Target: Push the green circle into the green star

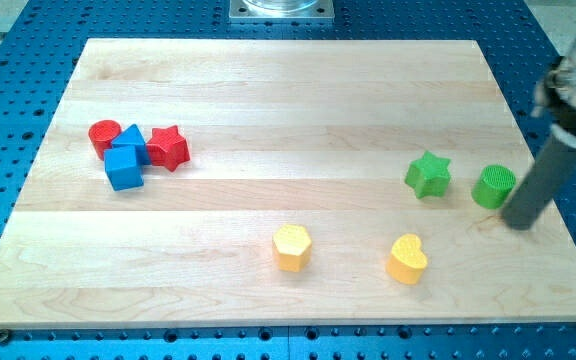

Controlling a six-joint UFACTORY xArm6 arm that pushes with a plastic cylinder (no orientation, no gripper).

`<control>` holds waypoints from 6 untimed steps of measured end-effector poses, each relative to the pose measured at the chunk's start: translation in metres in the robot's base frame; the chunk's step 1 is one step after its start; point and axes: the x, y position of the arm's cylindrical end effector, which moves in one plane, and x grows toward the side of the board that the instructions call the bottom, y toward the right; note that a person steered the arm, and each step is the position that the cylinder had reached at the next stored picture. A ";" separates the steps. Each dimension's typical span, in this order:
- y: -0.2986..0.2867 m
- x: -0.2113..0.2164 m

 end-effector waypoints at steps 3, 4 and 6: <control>-0.036 -0.026; -0.113 -0.045; -0.277 -0.067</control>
